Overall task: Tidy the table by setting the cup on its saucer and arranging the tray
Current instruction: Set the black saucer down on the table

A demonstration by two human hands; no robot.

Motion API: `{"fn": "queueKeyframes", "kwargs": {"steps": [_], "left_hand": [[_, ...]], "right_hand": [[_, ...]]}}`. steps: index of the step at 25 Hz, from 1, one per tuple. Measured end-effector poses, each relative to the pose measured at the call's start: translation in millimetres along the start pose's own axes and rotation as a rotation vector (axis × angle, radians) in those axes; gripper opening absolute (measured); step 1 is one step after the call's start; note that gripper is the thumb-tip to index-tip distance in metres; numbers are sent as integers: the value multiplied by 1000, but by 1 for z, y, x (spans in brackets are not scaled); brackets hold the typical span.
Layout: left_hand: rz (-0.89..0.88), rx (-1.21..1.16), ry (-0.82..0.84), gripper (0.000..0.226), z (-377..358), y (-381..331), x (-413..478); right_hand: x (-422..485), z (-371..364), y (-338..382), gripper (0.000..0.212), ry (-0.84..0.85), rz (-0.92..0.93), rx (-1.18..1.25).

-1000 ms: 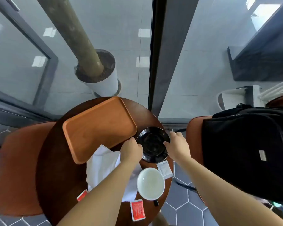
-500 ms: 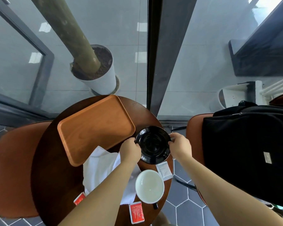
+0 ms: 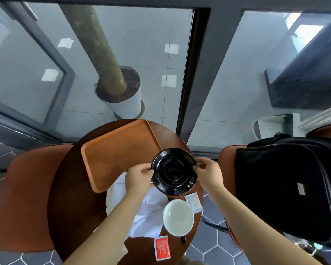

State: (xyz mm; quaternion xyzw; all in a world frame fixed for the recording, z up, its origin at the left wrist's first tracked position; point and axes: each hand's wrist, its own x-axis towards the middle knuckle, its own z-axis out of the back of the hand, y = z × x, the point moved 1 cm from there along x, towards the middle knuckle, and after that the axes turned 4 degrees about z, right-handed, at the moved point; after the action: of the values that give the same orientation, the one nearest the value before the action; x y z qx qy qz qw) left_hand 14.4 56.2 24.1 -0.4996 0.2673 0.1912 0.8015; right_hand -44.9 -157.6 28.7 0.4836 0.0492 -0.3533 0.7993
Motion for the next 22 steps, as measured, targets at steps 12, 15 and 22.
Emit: {"fn": "queueKeyframes", "kwargs": {"steps": [12, 15, 22], "left_hand": [[69, -269, -259, 29, 147, 46, -54], [108, -364, -298, 31, 183, 70, -68], [242, -453, -442, 21, 246, 148, -65]], "right_hand": [[-63, -98, 93, 28, 254, 209, -64], [-83, -133, 110, 28, 342, 226, -87], [-118, -227, 134, 32, 513, 477, -448]]}}
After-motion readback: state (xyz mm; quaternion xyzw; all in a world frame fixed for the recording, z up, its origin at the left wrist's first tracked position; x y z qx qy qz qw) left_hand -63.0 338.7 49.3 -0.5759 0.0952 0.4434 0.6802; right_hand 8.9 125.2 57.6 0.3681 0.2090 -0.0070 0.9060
